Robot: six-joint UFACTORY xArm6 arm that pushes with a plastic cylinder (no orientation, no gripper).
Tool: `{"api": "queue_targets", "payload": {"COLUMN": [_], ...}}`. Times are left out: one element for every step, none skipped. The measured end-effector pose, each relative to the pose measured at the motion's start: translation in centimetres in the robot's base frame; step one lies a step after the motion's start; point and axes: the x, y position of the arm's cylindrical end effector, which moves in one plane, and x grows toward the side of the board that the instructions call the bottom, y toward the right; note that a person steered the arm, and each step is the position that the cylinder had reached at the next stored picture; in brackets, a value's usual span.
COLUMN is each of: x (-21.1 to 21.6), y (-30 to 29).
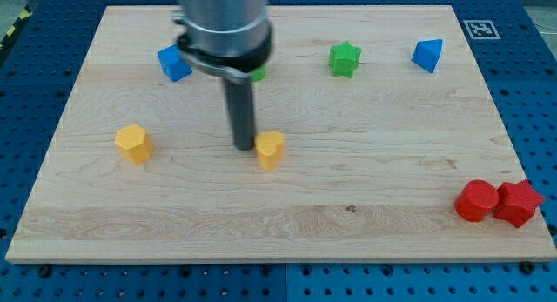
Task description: Slide the heart towards red circle
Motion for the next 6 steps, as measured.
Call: {"api": "queue_targets", "payload": {"x": [0.6,0.7,-1.1,0.1,3.5,5.1], "y": [8.1,9.8,5.5,1.3,4.8,11.6]}}
